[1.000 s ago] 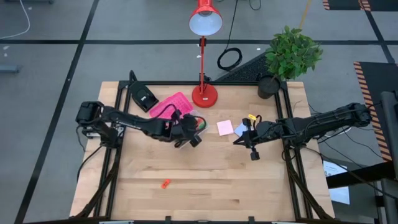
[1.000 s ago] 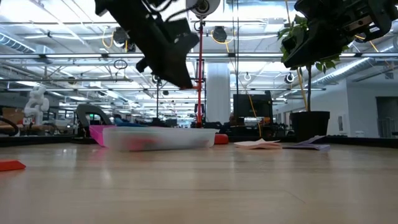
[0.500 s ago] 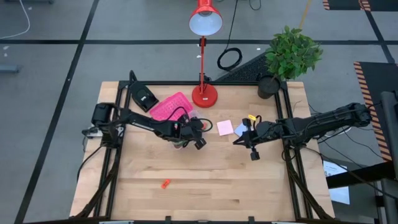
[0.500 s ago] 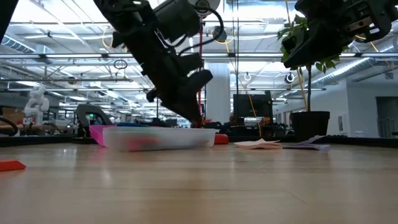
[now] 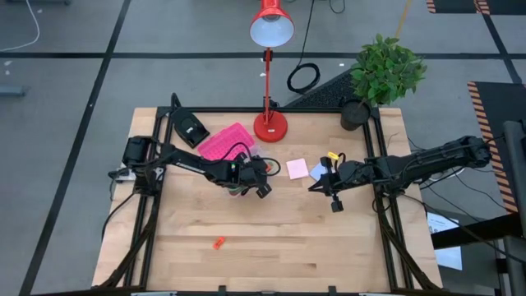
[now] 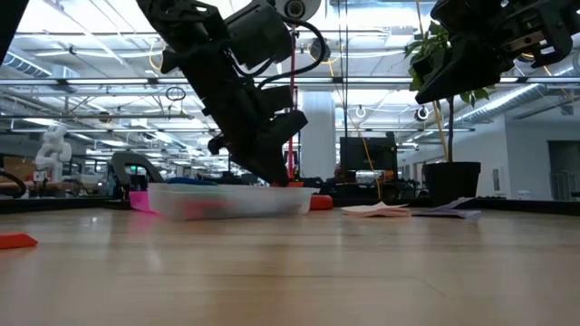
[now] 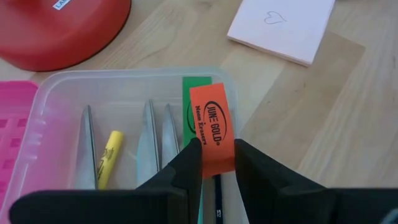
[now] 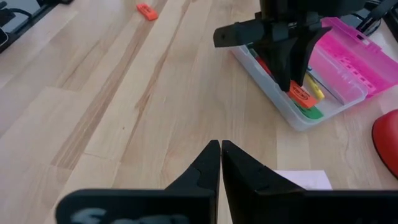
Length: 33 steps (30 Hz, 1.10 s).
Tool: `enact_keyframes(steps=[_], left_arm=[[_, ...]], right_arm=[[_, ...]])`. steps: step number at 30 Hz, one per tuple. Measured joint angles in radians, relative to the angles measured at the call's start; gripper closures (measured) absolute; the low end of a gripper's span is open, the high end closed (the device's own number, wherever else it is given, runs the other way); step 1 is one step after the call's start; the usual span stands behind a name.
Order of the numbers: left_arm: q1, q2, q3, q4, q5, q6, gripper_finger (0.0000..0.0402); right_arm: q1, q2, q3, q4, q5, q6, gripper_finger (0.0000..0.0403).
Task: Pack school essentials
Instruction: Put the top orange eraser into the pink supply box, then put the orange eraser into the pink supply box
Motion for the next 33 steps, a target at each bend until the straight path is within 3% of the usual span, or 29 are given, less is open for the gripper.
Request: enact_keyframes(steps=[16, 27, 33], left_arm=[[-0.004, 0.0, -0.001, -0.004, -0.01, -0.016, 0.031], [-0.003, 0.0, -0.002, -0.01, -0.046, -0.052, 0.0195], [-0.01, -0.059, -0.005, -0.019, -0.041, -0.053, 0.0184]], right_arm=[[0.0, 0.0, 0.0, 0.0, 0.0, 0.0, 0.0394], [0.0, 0.0, 0.0, 0.0, 0.0, 0.0, 0.0394], [0.0, 0.0, 0.0, 0.0, 0.0, 0.0, 0.0394]])
